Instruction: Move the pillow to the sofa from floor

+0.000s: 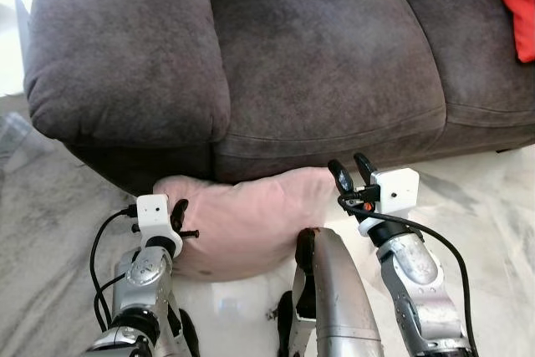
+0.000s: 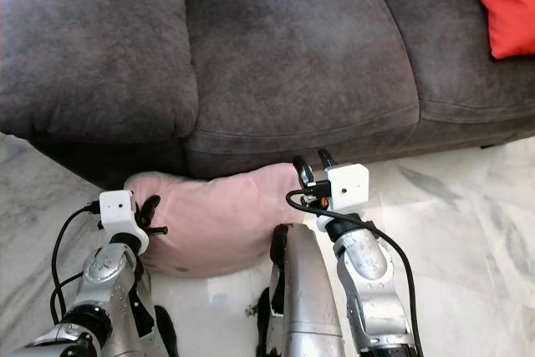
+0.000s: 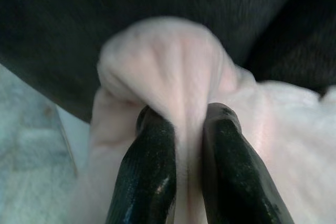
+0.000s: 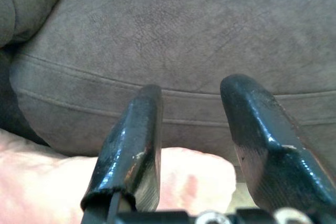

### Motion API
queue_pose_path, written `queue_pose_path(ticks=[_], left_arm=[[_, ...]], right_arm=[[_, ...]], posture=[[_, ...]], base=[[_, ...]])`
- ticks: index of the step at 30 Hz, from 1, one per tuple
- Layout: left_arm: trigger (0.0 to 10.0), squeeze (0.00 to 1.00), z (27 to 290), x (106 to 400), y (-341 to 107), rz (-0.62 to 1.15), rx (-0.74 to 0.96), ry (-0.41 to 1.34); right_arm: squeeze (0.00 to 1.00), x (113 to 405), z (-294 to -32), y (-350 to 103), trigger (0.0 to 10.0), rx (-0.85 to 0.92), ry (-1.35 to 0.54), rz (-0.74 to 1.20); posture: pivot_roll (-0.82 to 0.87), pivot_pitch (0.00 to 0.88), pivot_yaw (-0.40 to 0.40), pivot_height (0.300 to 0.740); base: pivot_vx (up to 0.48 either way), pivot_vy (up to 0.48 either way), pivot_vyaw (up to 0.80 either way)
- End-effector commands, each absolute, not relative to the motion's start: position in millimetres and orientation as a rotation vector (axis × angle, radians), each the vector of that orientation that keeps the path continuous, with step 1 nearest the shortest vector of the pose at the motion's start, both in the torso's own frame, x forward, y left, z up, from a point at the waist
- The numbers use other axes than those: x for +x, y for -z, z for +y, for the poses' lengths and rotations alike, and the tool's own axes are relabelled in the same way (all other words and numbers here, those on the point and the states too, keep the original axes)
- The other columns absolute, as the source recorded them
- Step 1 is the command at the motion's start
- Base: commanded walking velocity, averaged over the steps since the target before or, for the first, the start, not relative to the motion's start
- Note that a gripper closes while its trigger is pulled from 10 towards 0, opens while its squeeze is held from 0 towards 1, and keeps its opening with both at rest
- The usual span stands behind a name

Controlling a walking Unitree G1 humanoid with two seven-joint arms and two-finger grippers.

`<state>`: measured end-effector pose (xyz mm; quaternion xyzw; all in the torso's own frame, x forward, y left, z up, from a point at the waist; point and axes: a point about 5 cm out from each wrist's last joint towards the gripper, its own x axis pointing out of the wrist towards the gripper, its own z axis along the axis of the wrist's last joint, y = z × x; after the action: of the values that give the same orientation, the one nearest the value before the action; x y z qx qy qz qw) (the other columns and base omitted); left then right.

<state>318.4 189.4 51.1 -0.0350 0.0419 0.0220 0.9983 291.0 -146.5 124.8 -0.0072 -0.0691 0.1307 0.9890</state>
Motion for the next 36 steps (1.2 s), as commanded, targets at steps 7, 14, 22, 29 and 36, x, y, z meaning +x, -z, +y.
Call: queue_pose_path(ticks=[7,14,22,29,36], left_arm=[[10.0,0.00,192,316,-59,0.028,-0.049,-0.036],[10.0,0.00,188,318,-60,0.039,-0.054,-0.013],[10.0,0.00,185,322,-55,0.117,-0.079,0.014],[10.0,1.00,196,317,-49,0.150,-0.117,-0.046],[10.0,1.00,208,316,-53,0.164,-0.204,-0.084]], right_arm=[[0.00,297,-147,-109,10.0,0.018,-0.211,-0.109],[0.00,300,-147,-107,10.0,0.032,-0.200,-0.124],[0.00,303,-148,-106,10.0,0.034,-0.186,-0.133],[0.00,303,-148,-106,10.0,0.034,-0.190,-0.142],[0.00,301,-149,-105,10.0,0.028,-0.198,-0.137]], posture=[[0.01,0.202,-0.051,0.470],[0.01,0.181,-0.028,0.470],[0.01,0.174,-0.019,0.470],[0.01,0.191,-0.021,0.470],[0.01,0.206,-0.027,0.470]], base=[[0.000,0.000,0.00],[0.000,0.000,0.00],[0.000,0.000,0.00],[0.000,0.000,0.00],[0.000,0.000,0.00]])
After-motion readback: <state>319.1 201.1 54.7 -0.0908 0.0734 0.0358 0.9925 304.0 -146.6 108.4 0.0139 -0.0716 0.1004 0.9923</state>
